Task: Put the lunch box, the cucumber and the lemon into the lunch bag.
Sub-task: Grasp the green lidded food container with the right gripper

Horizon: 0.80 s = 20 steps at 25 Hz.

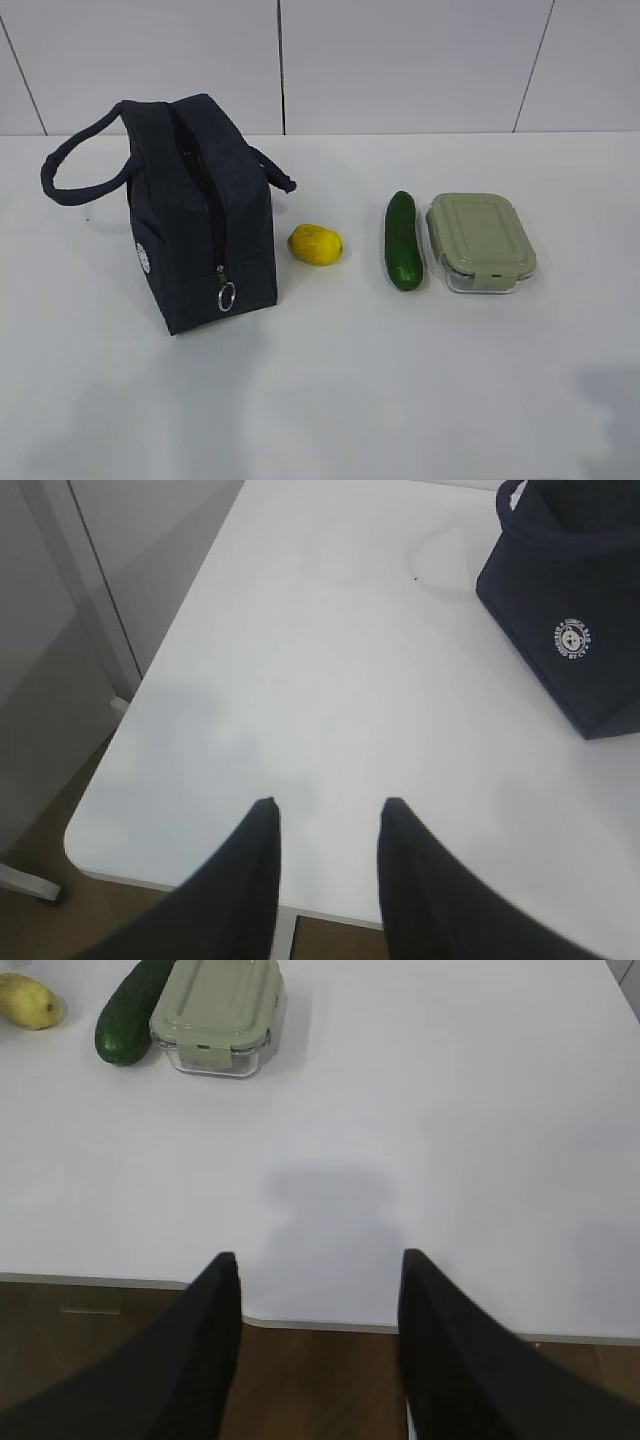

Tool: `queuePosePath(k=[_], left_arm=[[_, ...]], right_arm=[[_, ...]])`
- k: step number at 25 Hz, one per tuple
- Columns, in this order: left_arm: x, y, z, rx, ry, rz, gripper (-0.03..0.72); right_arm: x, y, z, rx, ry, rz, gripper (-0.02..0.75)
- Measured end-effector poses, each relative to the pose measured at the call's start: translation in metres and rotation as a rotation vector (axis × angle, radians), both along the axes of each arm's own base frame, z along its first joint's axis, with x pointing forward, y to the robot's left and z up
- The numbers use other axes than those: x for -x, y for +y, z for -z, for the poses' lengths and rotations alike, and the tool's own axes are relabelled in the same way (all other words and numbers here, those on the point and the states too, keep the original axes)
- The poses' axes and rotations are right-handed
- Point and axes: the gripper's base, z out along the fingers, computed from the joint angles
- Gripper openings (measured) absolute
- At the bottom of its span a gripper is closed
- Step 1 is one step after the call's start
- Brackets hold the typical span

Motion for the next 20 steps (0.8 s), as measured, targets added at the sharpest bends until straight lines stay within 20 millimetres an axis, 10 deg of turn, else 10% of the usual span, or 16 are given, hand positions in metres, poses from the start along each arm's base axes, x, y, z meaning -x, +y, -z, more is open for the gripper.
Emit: queuePosePath(k=[20], left_arm=[[0.0000,0.0000,0.0000,0.000,0.000,0.000,0.235]], right_arm=[[-0.0001,0.0000,-0.0002,0.000,-0.003,0.000,0.382]])
